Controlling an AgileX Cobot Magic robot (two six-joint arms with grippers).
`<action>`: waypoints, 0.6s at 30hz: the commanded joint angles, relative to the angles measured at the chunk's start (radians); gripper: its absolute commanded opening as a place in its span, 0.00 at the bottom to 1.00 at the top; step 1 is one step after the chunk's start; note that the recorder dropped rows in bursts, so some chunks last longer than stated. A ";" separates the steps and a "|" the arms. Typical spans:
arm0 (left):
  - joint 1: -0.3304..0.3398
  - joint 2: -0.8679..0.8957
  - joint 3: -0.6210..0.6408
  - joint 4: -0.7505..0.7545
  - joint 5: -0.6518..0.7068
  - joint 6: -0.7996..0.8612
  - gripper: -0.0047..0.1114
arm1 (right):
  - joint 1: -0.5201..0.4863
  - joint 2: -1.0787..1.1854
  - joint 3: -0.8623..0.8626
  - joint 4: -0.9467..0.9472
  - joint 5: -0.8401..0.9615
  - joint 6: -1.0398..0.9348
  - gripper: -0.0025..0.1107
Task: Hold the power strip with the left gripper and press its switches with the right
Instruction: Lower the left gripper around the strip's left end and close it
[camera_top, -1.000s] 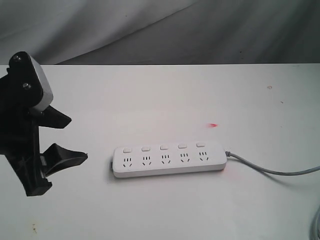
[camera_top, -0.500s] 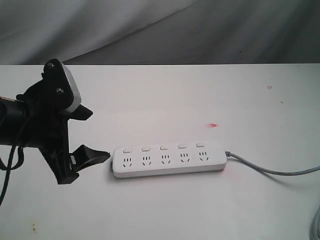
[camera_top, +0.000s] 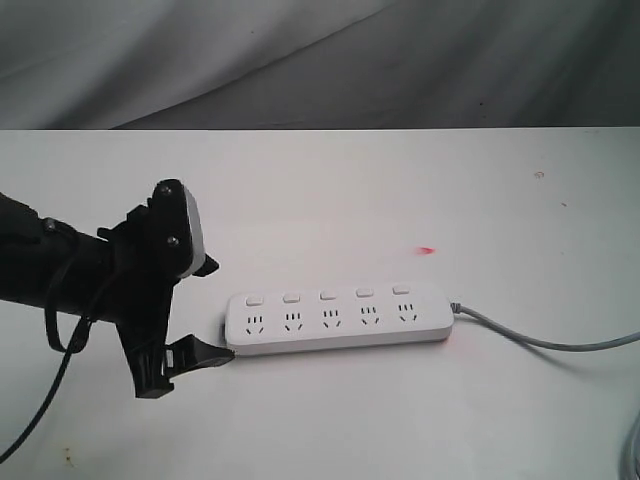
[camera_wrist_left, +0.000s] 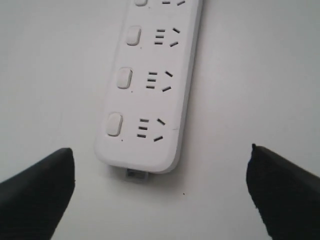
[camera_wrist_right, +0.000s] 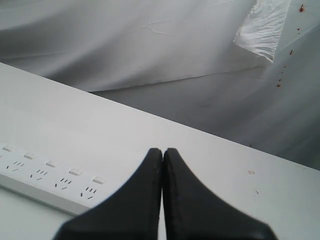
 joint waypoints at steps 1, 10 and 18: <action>0.001 0.048 -0.009 -0.145 -0.002 0.173 0.79 | 0.003 -0.005 0.004 0.000 0.000 0.004 0.02; 0.001 0.120 -0.024 -0.216 -0.043 0.195 0.79 | 0.003 -0.005 0.004 0.000 0.000 0.004 0.02; 0.001 0.173 -0.113 -0.214 -0.041 0.195 0.79 | 0.003 -0.005 0.004 0.000 0.000 0.004 0.02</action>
